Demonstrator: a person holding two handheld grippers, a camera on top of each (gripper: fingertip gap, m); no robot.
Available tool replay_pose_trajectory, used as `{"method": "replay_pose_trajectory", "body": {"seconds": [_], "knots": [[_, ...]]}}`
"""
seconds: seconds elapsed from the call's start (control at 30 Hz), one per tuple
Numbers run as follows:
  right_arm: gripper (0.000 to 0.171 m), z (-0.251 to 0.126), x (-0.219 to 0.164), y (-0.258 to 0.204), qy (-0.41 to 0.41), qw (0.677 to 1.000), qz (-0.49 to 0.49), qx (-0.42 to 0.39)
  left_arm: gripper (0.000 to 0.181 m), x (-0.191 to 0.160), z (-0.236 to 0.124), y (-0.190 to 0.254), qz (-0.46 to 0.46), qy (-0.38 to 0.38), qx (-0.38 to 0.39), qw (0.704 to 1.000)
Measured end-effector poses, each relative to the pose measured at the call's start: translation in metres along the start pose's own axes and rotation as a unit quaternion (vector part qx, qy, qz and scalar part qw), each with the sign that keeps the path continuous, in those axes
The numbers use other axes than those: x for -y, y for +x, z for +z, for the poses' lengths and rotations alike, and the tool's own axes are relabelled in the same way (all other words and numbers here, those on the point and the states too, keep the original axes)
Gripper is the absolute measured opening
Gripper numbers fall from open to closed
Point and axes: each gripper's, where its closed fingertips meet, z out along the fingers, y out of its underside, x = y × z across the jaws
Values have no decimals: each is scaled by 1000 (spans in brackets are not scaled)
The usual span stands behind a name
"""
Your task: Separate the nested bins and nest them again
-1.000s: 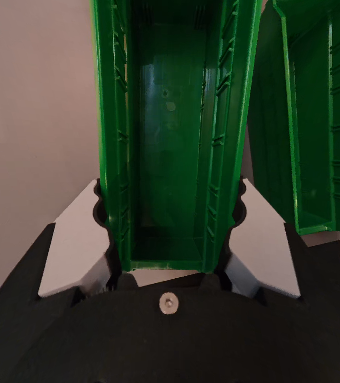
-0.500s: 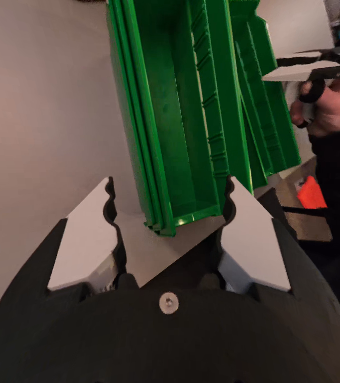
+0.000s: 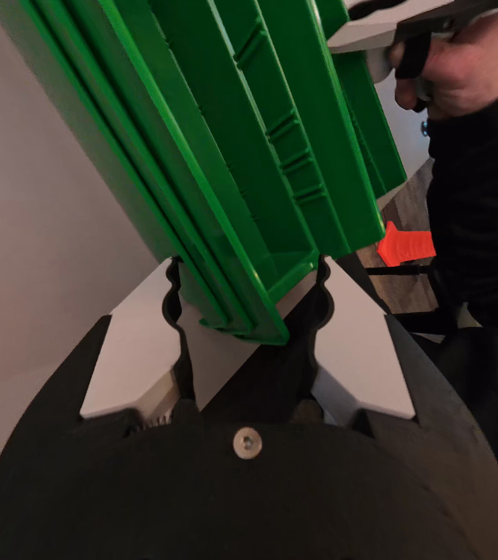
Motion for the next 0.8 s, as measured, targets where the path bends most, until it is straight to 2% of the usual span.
{"method": "replay_pose_trajectory", "body": {"seconds": [0.07, 0.2, 0.4, 0.43, 0.5, 0.6, 0.63, 0.67, 0.8], "knots": [[16, -4, -2, 7, -18, 1000, -18, -6, 88, -4, 9, 11, 9, -5, -11, 1000], [11, -14, -6, 26, -71, 994, -81, -36, 98, -9, 29, 32, 26, -16, -32, 999], [10, -31, -7, 71, -136, 973, -150, -108, 96, -2, 59, 67, 63, -13, -84, 994], [27, -34, -3, 78, -131, 972, -148, -124, 96, -2, 65, 73, 69, -20, -96, 993], [70, -43, 4, 83, -116, 974, -133, -140, 97, -1, 77, 82, 79, -27, -107, 991], [125, -47, 4, 57, -98, 987, -96, -81, 101, -7, 90, 94, 103, -44, -127, 986], [136, -47, -2, 47, -108, 988, -86, -66, 101, -8, 92, 95, 114, -43, -125, 985], [139, -46, -9, 40, -121, 987, -81, -63, 100, -11, 91, 96, 124, -46, -131, 982], [142, -37, -33, 22, -170, 979, -83, -77, 97, -17, 81, 88, 133, -47, -136, 981]]}}
